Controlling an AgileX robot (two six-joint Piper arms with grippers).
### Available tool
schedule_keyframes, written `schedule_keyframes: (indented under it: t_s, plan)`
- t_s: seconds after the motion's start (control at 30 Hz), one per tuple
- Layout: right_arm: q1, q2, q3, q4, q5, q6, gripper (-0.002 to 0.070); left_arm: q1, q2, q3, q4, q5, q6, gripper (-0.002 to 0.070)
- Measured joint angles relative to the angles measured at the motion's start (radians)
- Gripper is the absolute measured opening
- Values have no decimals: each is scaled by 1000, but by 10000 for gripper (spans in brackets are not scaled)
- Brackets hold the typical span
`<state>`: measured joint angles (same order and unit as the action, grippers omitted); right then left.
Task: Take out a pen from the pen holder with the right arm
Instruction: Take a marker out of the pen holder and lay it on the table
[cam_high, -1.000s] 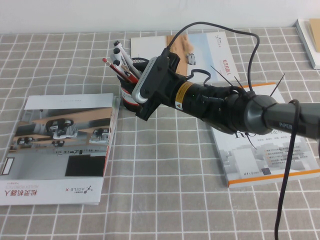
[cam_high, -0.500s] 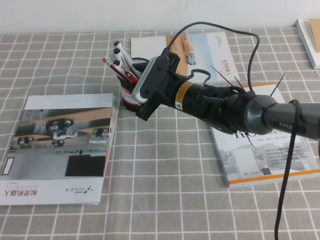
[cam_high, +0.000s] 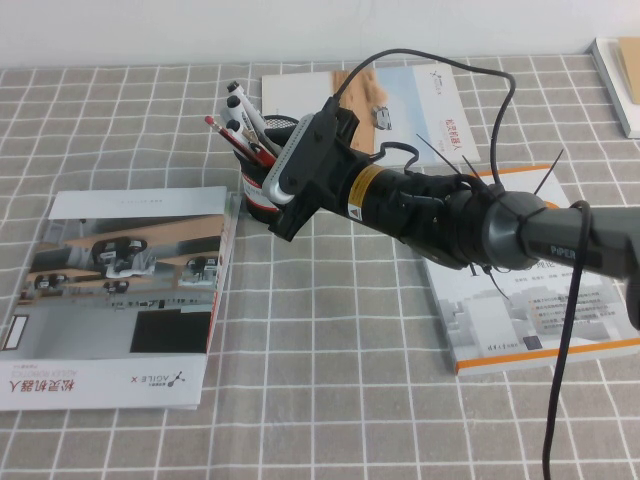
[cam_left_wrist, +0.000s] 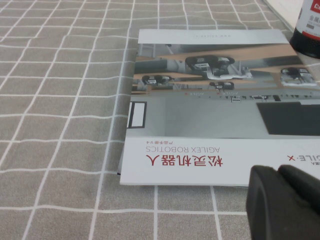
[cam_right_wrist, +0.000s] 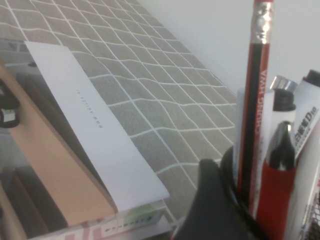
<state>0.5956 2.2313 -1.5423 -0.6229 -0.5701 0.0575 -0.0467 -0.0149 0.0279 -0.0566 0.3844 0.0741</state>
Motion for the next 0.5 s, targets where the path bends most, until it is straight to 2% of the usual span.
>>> schedule_keyframes:
  t_s: [0.33,0.5]
  plan:
    - [0,6,-6,2,23,18,379,0,0,0,0,0,0,-5]
    - [0,6,-6,4,23,18,339,0,0,0,0,0,0,-5]
